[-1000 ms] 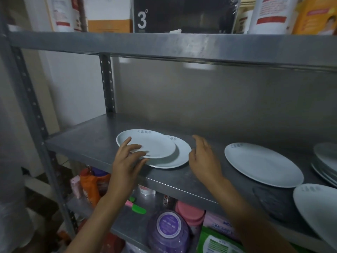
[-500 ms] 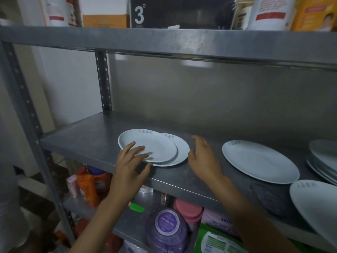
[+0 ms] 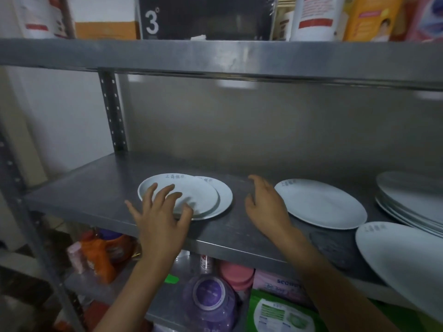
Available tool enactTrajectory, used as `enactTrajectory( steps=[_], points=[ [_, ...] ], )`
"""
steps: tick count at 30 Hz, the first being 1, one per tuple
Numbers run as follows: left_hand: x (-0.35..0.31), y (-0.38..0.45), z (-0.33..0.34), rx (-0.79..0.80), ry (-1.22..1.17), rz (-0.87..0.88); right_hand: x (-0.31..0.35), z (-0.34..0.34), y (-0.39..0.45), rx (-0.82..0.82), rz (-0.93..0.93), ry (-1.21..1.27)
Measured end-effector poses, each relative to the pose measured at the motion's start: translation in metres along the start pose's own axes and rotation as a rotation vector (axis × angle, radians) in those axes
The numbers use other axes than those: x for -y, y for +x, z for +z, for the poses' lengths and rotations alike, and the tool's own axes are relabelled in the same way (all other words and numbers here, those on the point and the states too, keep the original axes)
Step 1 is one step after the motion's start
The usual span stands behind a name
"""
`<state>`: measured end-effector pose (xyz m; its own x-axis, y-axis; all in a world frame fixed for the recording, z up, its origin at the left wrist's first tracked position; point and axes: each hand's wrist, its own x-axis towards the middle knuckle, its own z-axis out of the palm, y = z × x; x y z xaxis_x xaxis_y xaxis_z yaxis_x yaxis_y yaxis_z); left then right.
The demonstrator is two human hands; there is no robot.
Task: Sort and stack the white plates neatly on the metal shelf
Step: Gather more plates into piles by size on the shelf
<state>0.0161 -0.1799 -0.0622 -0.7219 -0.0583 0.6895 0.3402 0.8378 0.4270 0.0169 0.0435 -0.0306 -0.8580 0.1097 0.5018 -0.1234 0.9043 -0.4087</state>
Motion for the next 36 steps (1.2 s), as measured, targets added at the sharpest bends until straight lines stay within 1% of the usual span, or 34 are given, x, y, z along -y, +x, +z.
enactTrajectory(
  steps=[2,5,9,12,15,18,20,23,27,29,33,36],
  points=[
    [-0.009,0.002,0.004,-0.010,-0.011,0.040,-0.007,-0.008,-0.002,-0.008,0.012,-0.007],
    [-0.029,0.007,0.013,-0.028,-0.049,0.145,-0.020,-0.022,-0.007,-0.025,0.039,-0.037],
    [-0.061,0.014,0.028,-0.025,-0.154,0.291,-0.038,-0.040,-0.015,-0.050,0.083,-0.086],
    [-0.084,0.017,0.039,0.012,-0.222,0.378,-0.051,-0.054,-0.021,-0.053,0.108,-0.120],
    [-0.104,0.018,0.050,0.065,-0.278,0.423,-0.062,-0.066,-0.027,-0.047,0.145,-0.145],
    [-0.120,0.019,0.059,0.123,-0.295,0.454,-0.072,-0.072,-0.033,-0.004,0.165,-0.155],
    [-0.129,0.018,0.065,0.163,-0.290,0.476,-0.078,-0.076,-0.037,0.048,0.146,-0.164],
    [-0.138,0.015,0.074,0.220,-0.297,0.472,-0.085,-0.077,-0.041,0.142,0.105,-0.268],
    [-0.143,0.010,0.080,0.255,-0.398,0.332,-0.089,-0.073,-0.040,0.248,0.132,-0.382],
    [-0.144,0.010,0.081,0.267,-0.428,0.294,-0.088,-0.070,-0.039,0.310,0.148,-0.408],
    [-0.143,0.010,0.079,0.253,-0.462,0.269,-0.084,-0.063,-0.039,0.334,0.092,-0.451],
    [-0.140,0.009,0.076,0.250,-0.463,0.268,-0.083,-0.057,-0.038,0.294,0.016,-0.529]
  ],
)
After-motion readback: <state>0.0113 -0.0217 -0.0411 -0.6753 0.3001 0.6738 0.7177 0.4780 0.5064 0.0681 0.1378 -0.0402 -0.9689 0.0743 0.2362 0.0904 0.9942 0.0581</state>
